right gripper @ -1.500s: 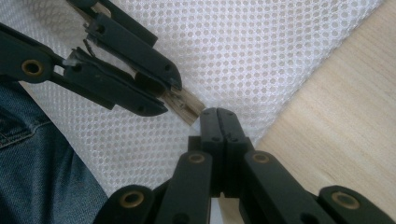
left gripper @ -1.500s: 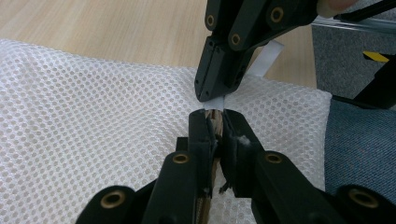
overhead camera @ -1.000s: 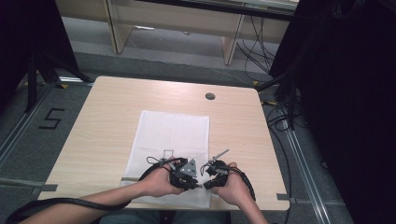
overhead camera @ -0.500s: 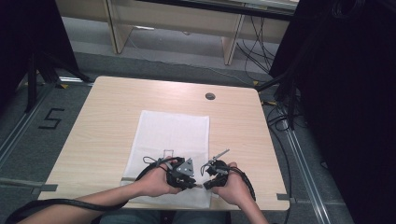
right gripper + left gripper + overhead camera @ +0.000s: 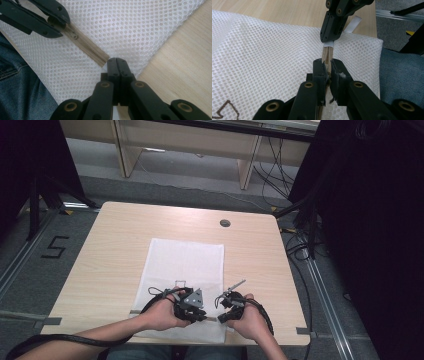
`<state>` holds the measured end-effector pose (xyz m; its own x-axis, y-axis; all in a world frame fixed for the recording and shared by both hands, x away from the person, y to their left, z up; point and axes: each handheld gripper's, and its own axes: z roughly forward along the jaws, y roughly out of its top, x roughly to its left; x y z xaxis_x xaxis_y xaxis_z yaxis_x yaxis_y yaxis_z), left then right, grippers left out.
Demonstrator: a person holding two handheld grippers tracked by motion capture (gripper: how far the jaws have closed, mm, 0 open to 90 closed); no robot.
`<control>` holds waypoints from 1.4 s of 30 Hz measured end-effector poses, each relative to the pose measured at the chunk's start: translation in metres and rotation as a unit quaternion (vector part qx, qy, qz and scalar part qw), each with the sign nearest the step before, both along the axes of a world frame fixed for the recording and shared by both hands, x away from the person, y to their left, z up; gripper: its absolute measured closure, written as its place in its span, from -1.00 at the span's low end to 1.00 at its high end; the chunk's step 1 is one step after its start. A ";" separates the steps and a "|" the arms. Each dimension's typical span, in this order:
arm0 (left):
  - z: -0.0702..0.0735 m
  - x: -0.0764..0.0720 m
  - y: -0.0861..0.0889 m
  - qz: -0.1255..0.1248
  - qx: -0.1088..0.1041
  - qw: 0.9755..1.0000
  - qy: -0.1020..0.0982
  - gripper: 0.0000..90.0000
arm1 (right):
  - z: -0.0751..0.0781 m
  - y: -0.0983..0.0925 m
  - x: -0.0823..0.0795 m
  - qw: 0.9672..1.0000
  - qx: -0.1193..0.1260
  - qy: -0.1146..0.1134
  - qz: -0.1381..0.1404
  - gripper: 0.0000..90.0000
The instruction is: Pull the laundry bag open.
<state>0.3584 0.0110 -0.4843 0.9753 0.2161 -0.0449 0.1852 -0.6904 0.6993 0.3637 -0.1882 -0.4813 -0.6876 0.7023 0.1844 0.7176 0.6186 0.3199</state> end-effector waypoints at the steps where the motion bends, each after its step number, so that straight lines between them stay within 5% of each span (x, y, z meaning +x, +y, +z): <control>1: 0.000 0.000 0.000 -0.001 0.000 1.000 0.000 0.82 | 0.000 0.000 0.000 1.000 0.000 0.001 -0.002 1.00; 42: -0.001 -0.001 0.020 0.006 -0.003 1.000 0.001 0.82 | 0.001 0.001 -0.002 1.000 0.004 0.015 -0.019 1.00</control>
